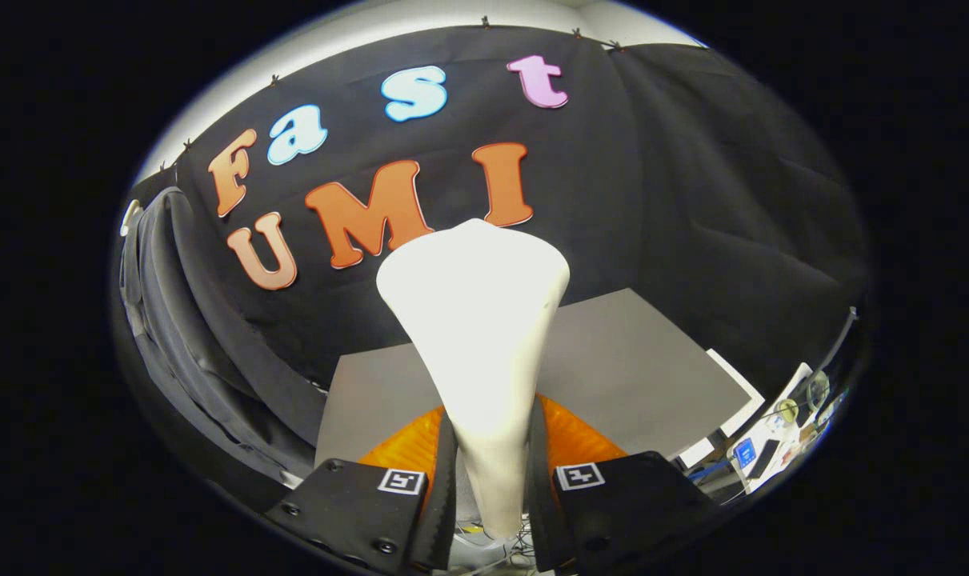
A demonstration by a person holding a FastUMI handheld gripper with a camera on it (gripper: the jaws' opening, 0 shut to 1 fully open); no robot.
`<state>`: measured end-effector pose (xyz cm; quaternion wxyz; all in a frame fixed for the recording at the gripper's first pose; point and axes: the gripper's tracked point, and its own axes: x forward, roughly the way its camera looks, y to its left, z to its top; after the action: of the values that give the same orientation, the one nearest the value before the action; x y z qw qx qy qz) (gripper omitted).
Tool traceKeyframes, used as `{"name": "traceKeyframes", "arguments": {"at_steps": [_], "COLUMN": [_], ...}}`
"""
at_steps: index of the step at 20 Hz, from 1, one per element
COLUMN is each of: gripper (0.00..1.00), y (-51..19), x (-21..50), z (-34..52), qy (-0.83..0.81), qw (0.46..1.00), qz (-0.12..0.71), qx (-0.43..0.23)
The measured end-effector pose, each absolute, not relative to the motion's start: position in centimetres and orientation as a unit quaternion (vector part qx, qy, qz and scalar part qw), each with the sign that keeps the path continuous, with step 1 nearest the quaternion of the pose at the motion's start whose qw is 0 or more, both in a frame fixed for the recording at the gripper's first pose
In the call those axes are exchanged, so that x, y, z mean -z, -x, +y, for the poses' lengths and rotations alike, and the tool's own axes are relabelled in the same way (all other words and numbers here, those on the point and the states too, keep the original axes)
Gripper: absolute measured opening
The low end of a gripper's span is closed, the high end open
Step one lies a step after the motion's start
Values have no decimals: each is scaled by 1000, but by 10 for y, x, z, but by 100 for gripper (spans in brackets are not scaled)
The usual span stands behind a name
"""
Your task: Iron the clothes twice with a garment steamer, once on the left side and once on the right side.
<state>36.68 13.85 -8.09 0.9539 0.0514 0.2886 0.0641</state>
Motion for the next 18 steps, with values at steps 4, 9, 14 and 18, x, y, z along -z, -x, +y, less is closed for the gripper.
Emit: {"name": "traceKeyframes", "arguments": {"at_steps": [4, 9, 14, 18], "gripper": [46, 46, 45, 45], "y": [-315, -264, -212, -174], "x": [66, 37, 4, -3], "z": [161, 194, 228, 235], "qy": [-78, -80, -91, -73], "qw": [955, 966, 977, 985], "qz": [280, 239, 180, 149], "qx": [-66, -57, -62, -50]}}
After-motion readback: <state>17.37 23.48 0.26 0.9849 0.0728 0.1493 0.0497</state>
